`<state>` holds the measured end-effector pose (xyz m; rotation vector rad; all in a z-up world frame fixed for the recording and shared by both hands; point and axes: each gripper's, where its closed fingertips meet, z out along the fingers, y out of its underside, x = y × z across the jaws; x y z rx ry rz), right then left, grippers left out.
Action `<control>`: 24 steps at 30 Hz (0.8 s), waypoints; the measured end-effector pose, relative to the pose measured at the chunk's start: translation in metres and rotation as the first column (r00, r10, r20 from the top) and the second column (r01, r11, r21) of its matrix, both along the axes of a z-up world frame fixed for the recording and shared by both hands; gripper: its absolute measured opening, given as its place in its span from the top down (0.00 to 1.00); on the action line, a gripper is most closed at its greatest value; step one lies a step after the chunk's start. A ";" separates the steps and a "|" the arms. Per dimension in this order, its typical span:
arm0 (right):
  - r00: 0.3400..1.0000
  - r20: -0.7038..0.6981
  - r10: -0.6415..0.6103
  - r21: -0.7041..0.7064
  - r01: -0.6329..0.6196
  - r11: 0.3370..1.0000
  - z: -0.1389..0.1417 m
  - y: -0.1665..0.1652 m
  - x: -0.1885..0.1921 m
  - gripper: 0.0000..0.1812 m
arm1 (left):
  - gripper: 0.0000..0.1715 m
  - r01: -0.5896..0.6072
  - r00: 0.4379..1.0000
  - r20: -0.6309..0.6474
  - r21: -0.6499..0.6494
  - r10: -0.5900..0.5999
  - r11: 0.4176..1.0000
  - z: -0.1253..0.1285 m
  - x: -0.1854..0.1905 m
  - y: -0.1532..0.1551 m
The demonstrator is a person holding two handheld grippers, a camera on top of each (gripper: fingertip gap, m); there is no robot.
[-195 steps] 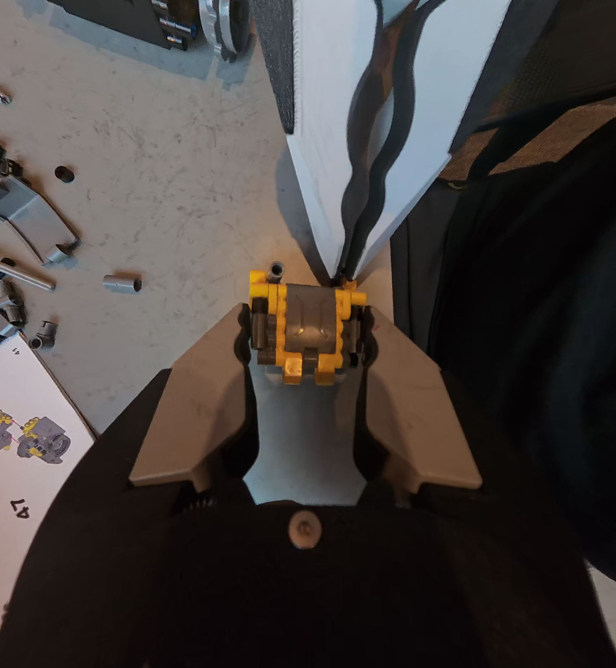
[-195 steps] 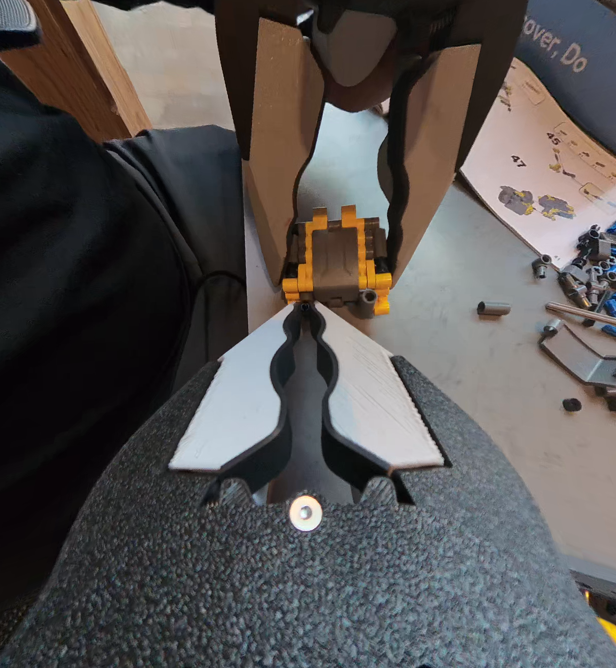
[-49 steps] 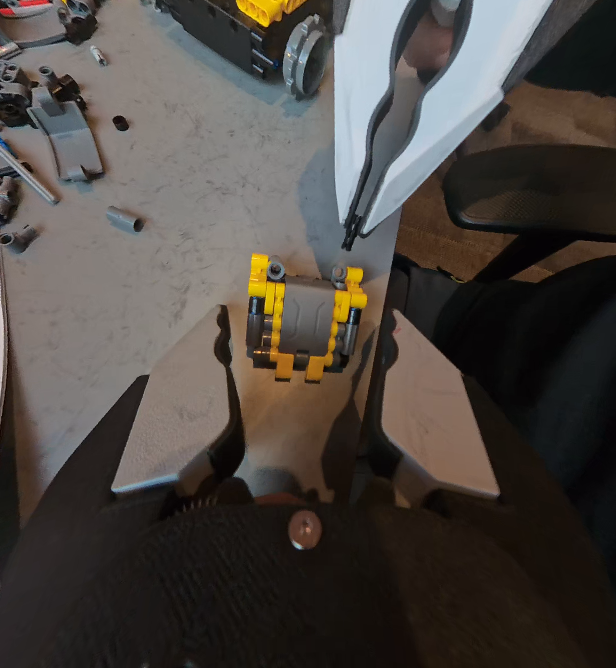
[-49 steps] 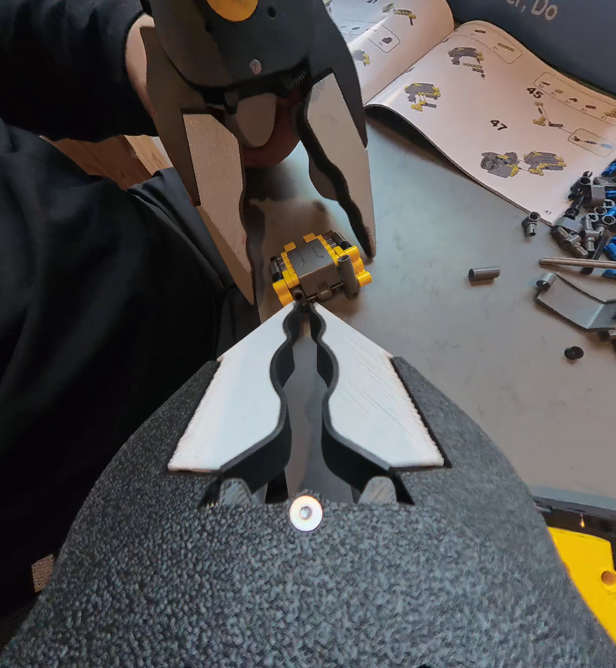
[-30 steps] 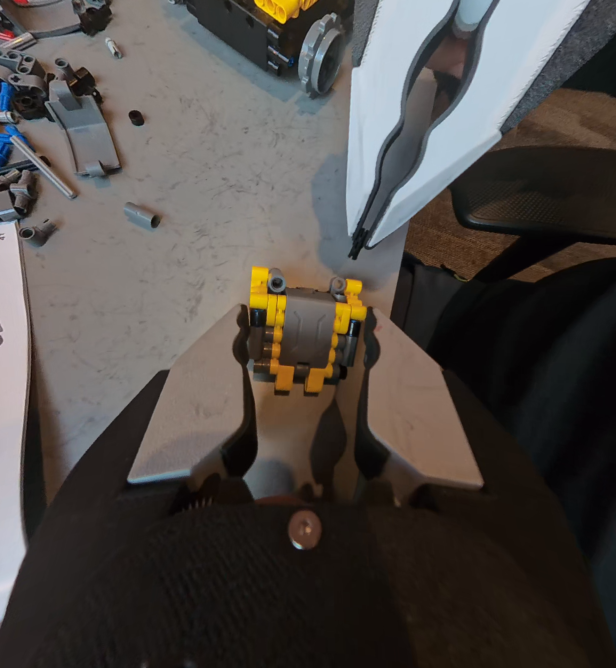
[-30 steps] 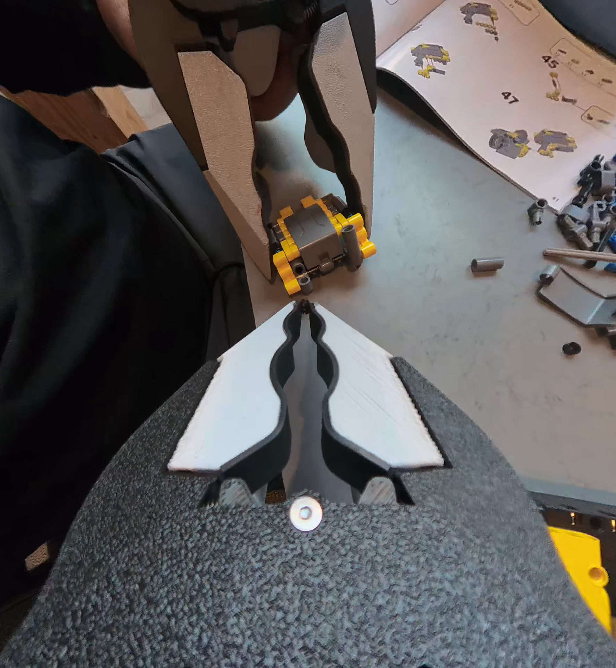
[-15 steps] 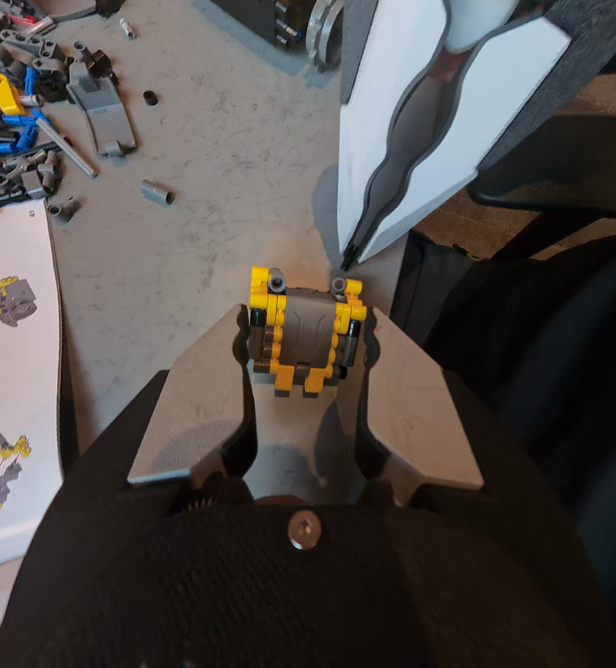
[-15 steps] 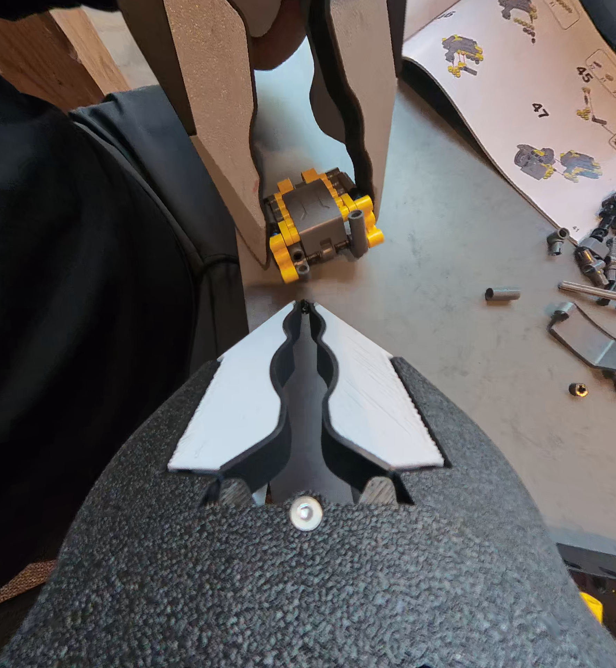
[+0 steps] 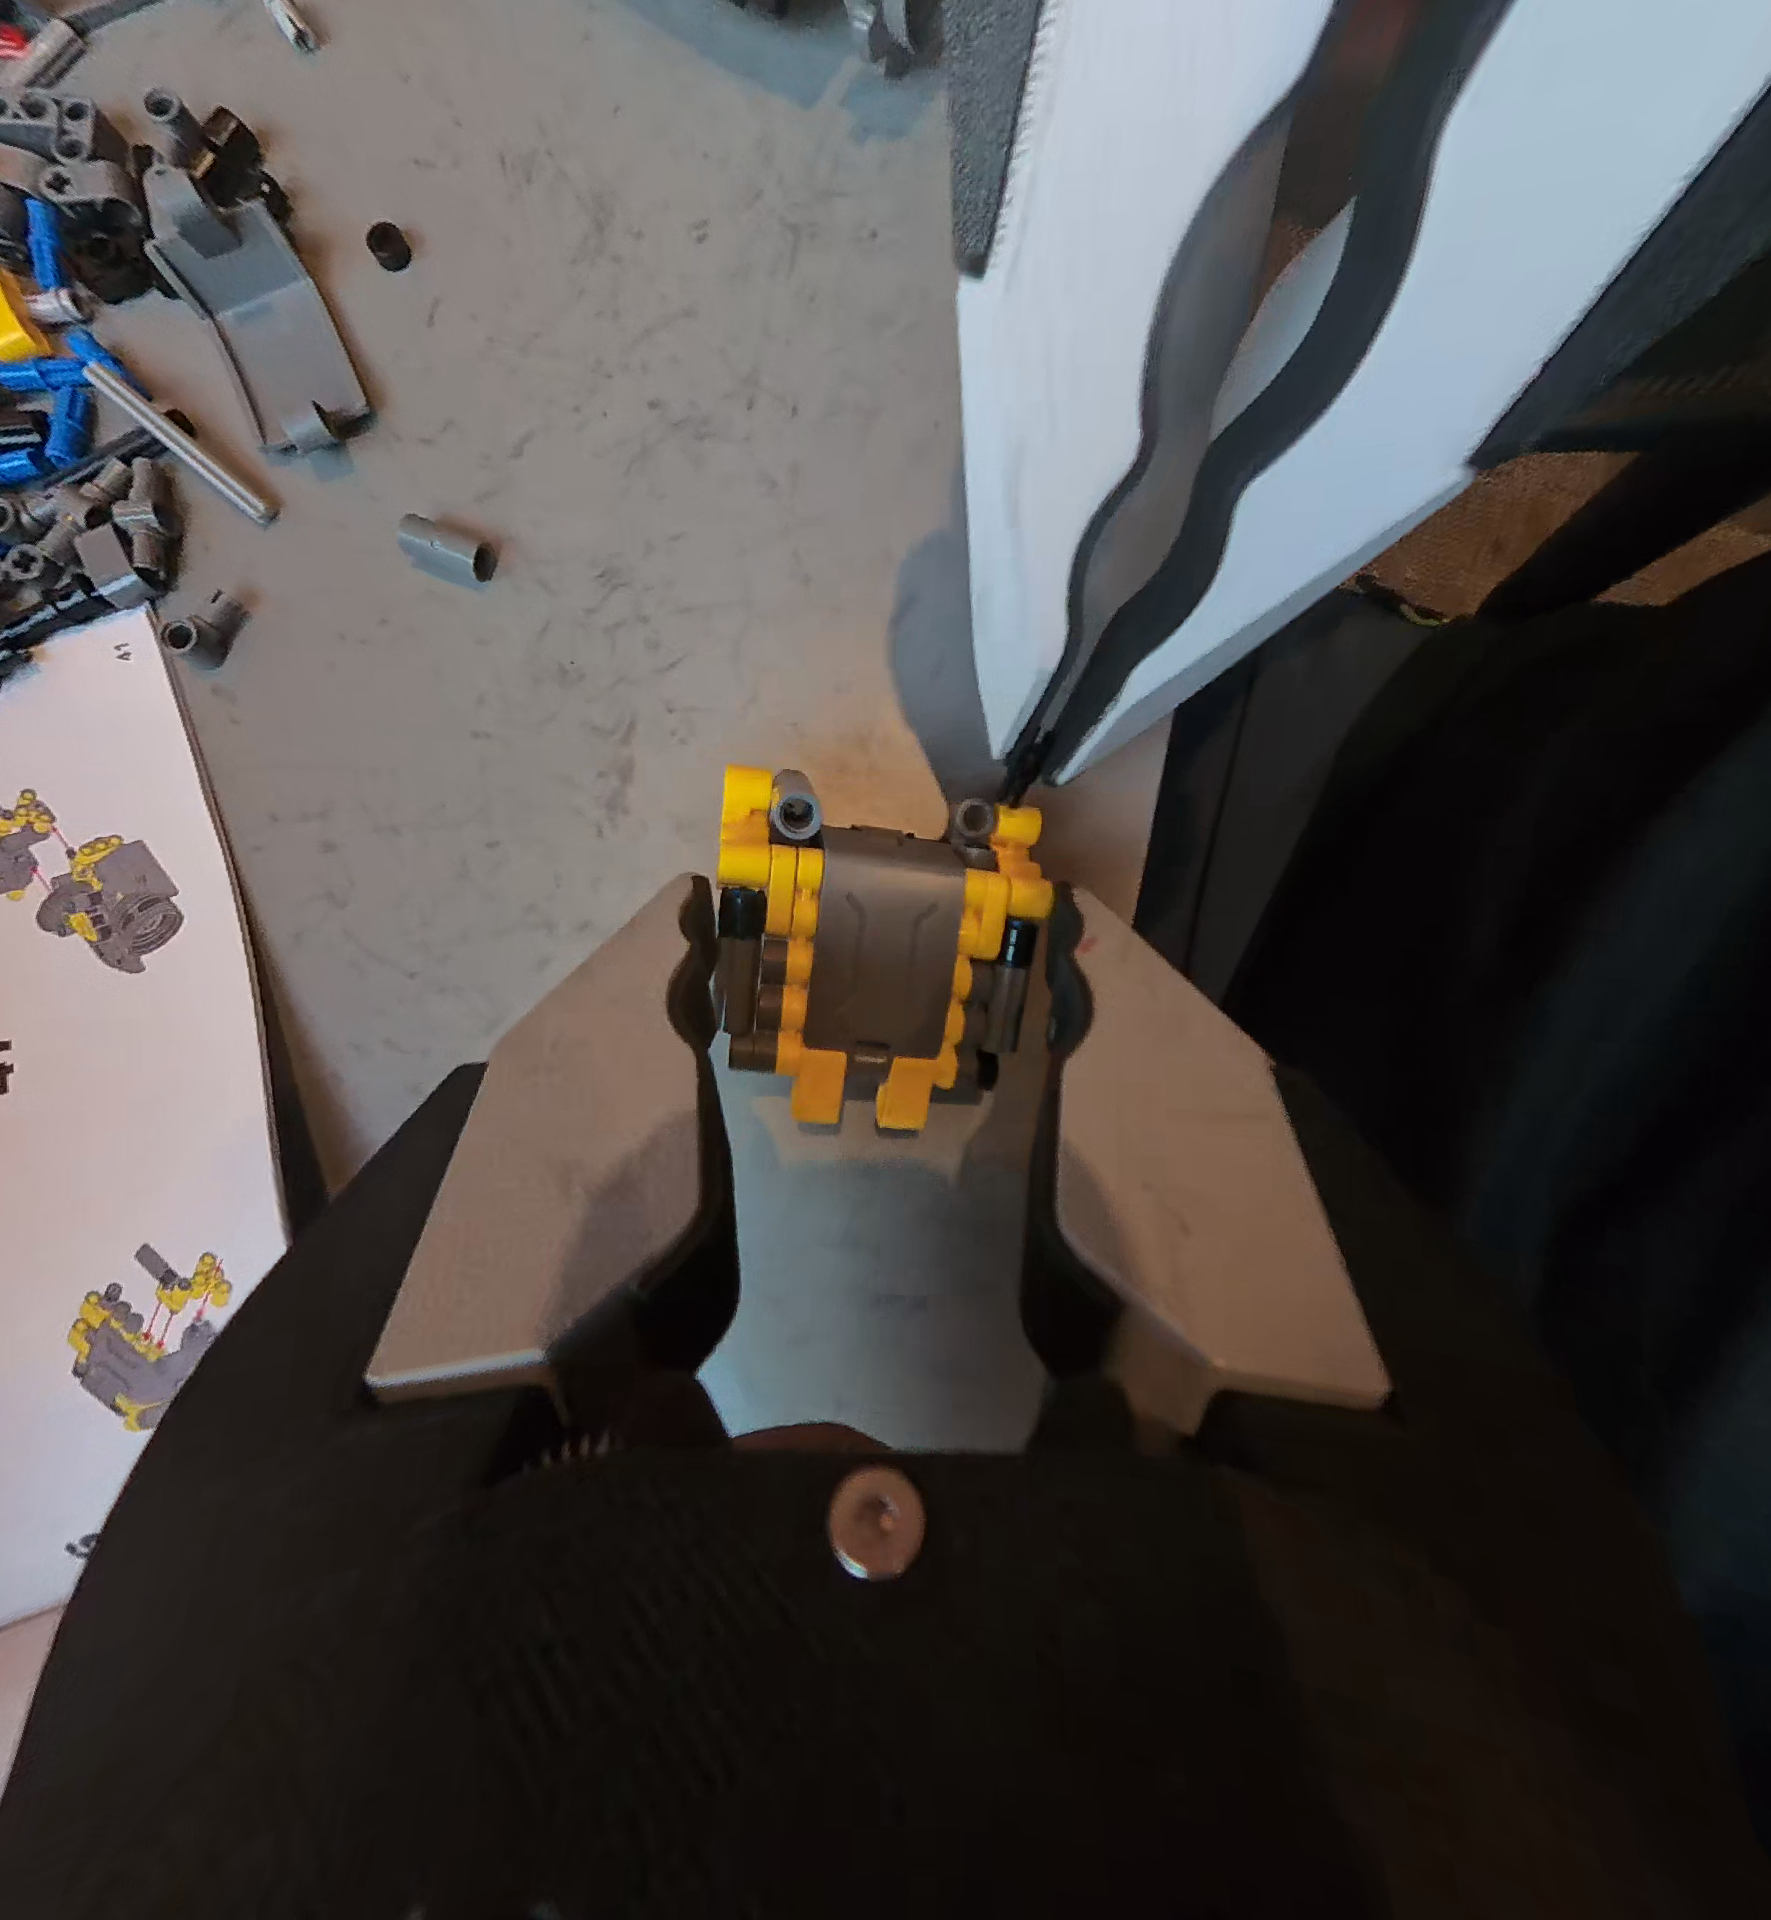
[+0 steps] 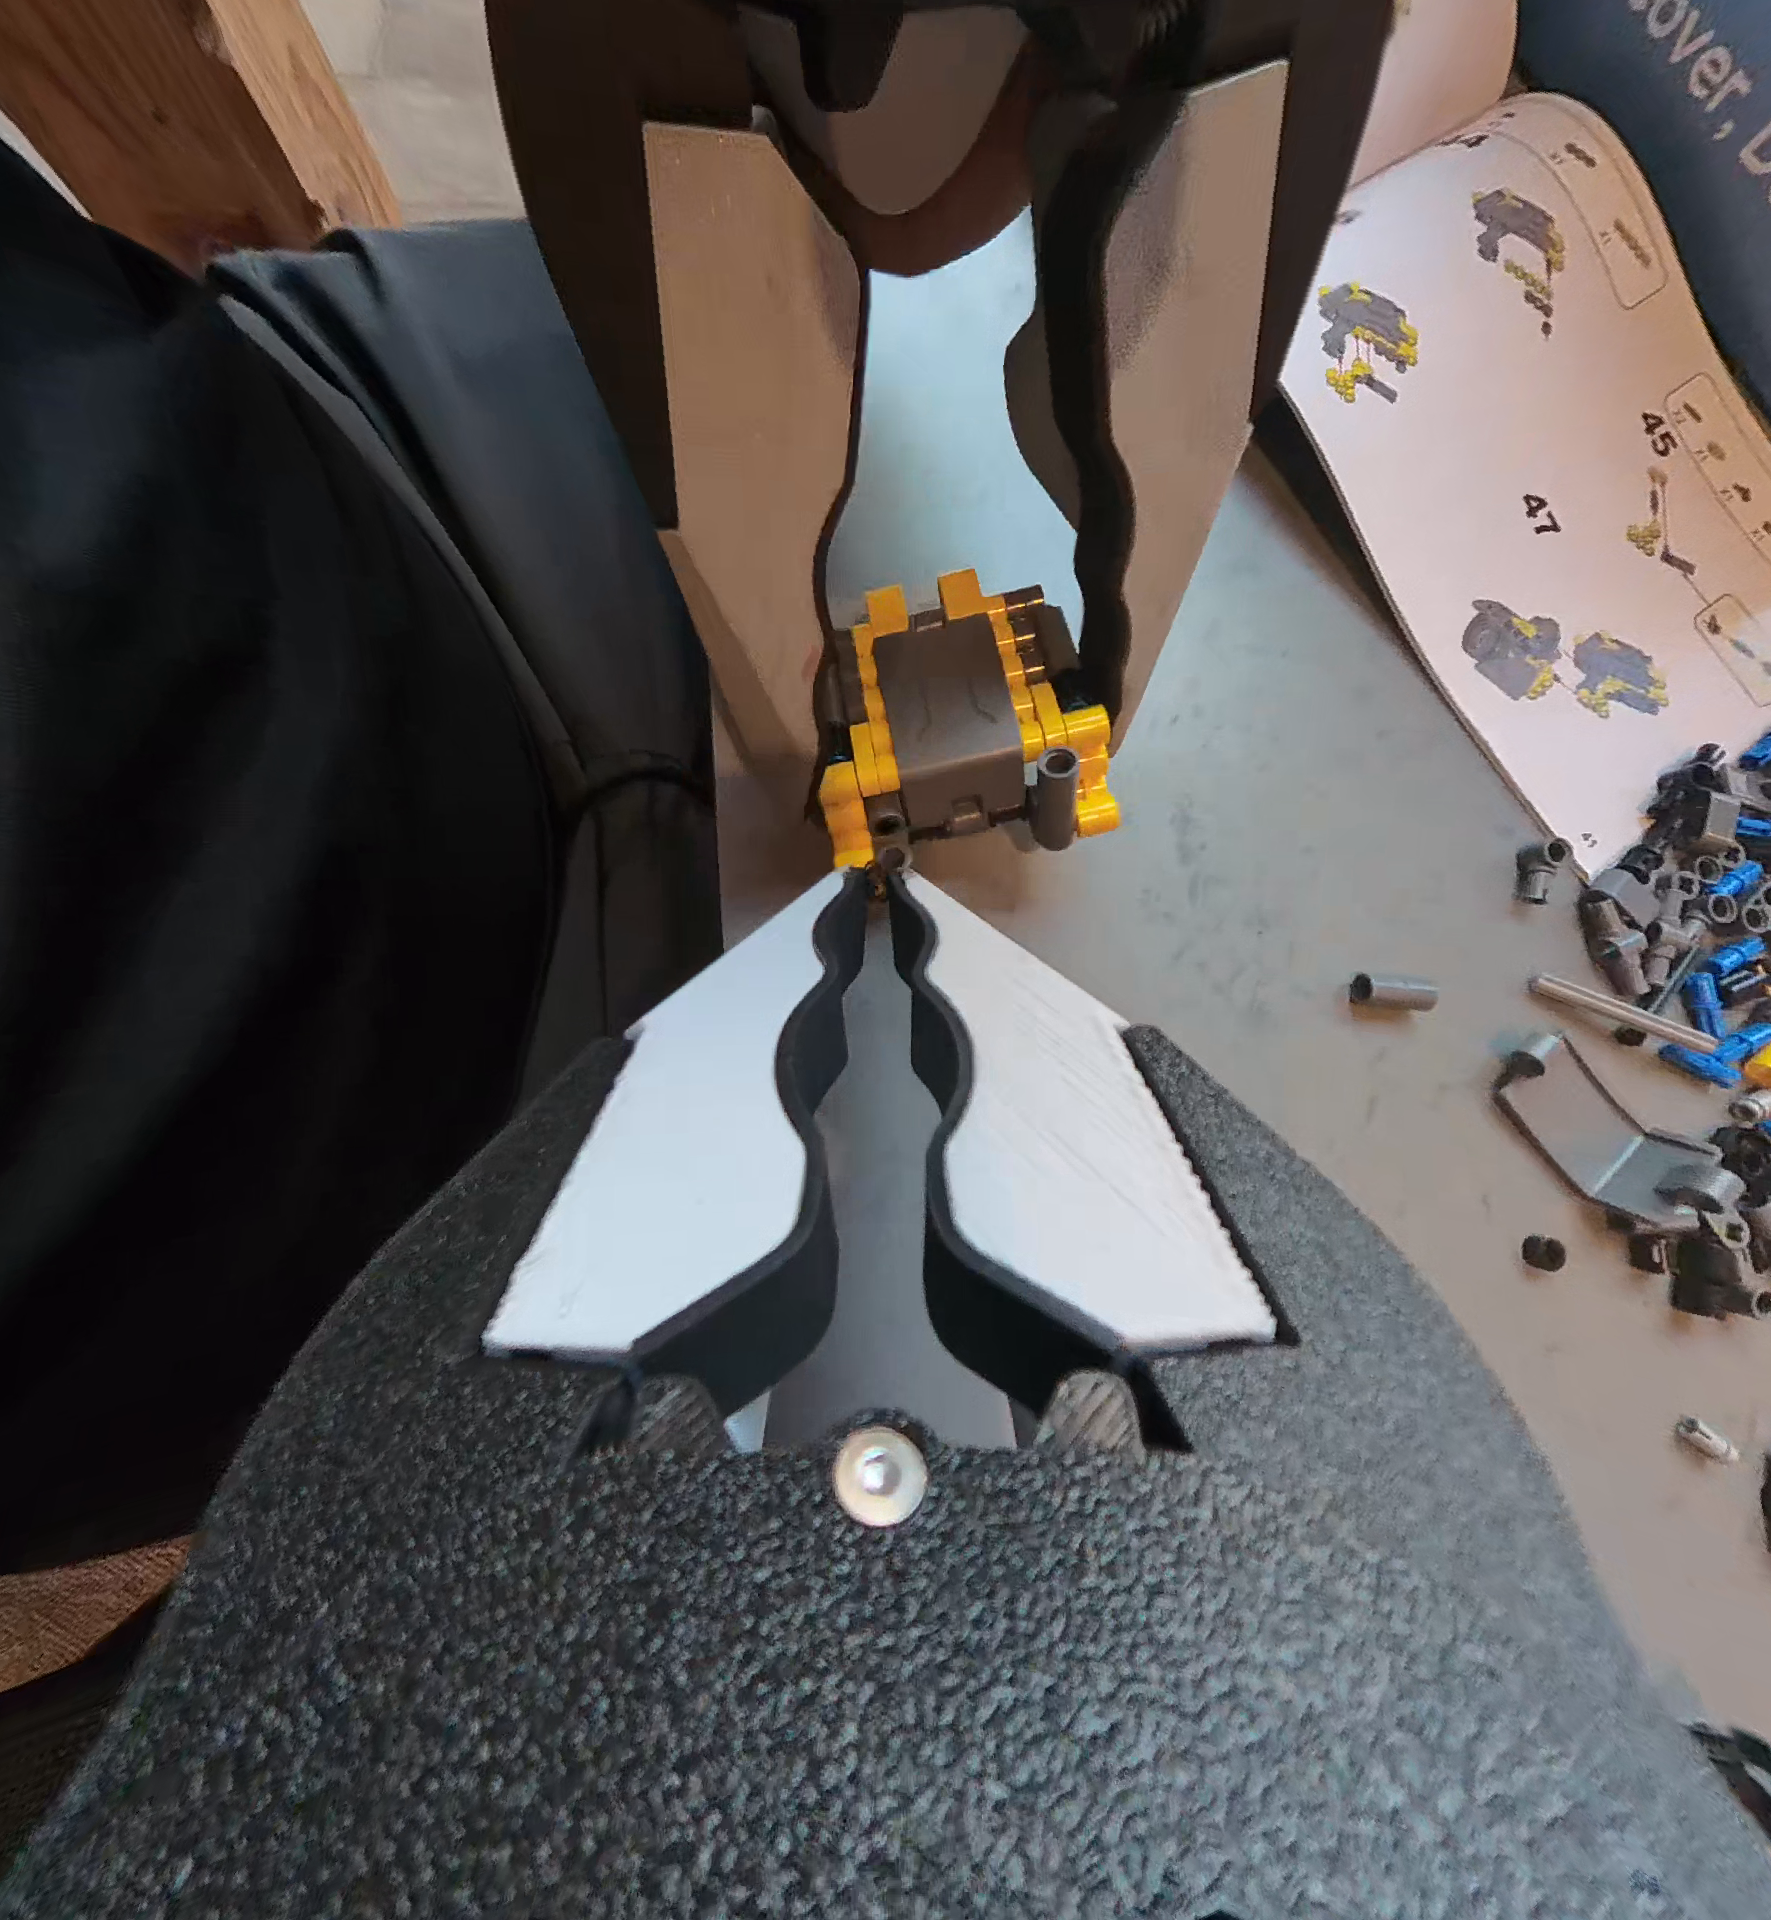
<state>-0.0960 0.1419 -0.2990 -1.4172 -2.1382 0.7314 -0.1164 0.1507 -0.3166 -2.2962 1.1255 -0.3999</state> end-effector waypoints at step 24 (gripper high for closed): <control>0.998 0.056 0.038 0.065 -0.042 0.997 -0.012 -0.005 -0.005 0.99 | 0.65 0.063 0.992 0.107 0.013 -0.064 0.998 -0.005 0.000 -0.006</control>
